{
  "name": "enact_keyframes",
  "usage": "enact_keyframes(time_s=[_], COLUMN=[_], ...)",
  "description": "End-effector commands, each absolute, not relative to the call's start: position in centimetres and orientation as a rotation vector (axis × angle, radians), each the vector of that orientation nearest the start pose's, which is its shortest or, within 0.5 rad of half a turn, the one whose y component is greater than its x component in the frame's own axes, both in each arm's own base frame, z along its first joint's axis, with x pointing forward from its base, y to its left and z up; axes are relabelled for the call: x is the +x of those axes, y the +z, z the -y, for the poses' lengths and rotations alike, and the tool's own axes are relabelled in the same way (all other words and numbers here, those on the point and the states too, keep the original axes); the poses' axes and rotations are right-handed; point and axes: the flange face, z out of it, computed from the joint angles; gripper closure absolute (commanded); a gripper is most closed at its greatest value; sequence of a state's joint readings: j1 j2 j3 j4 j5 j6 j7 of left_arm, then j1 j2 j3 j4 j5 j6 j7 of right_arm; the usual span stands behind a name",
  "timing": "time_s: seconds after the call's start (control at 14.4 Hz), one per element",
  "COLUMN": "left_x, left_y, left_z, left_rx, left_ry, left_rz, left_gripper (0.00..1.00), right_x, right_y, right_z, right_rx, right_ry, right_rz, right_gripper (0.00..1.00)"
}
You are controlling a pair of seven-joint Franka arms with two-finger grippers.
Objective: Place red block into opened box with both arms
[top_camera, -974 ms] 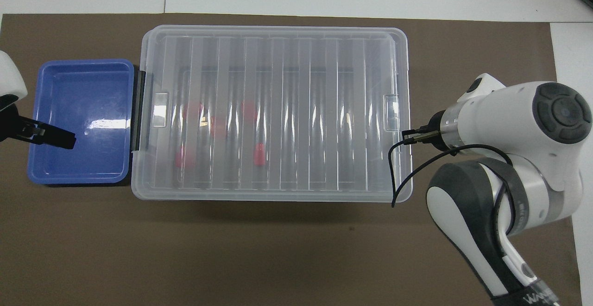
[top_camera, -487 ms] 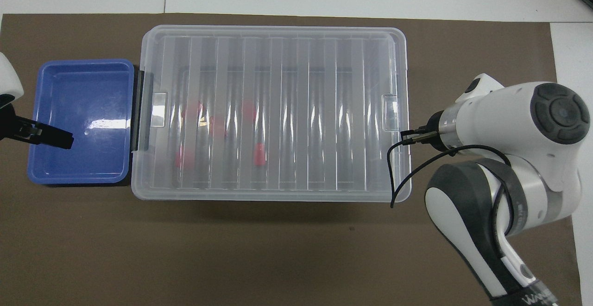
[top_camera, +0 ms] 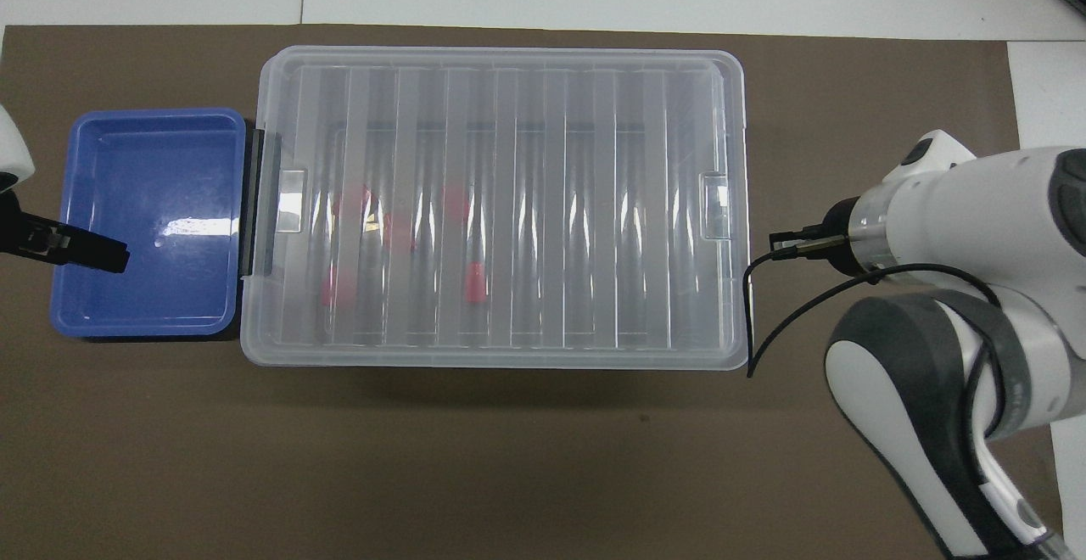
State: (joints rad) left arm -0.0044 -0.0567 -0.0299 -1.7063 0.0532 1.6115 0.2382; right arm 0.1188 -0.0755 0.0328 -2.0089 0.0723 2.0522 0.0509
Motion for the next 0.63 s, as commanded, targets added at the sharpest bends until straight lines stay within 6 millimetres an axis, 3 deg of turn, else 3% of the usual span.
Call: enact_keyframes(time_s=[0.0, 0.07, 0.14, 0.35, 0.56], left_x=[52.9, 52.9, 52.9, 52.9, 52.9], left_y=[59.8, 59.8, 59.7, 59.8, 59.8], left_z=[1.0, 1.0, 1.0, 1.0, 1.0], left_rx=[-3.055, -3.055, -3.055, -3.055, -3.055], left_ry=[0.045, 0.045, 0.047, 0.045, 0.045], left_rz=[-0.418, -0.418, -0.419, -0.418, -0.418], left_gripper=[0.0, 0.0, 0.0, 0.0, 0.0], right_x=[53.3, 53.5, 54.0, 54.5, 54.9], right_y=[51.2, 52.0, 52.7, 55.0, 57.8], right_z=[-4.8, -3.6, -2.5, 0.1, 1.5], right_rx=[-3.064, -3.063, -3.055, -3.043, -3.054], right_ry=[-0.151, -0.168, -0.188, -0.196, -0.154], right_rz=[-0.047, -0.092, -0.185, -0.316, -0.342], right_gripper=[1.0, 0.96, 0.63, 0.01, 0.01])
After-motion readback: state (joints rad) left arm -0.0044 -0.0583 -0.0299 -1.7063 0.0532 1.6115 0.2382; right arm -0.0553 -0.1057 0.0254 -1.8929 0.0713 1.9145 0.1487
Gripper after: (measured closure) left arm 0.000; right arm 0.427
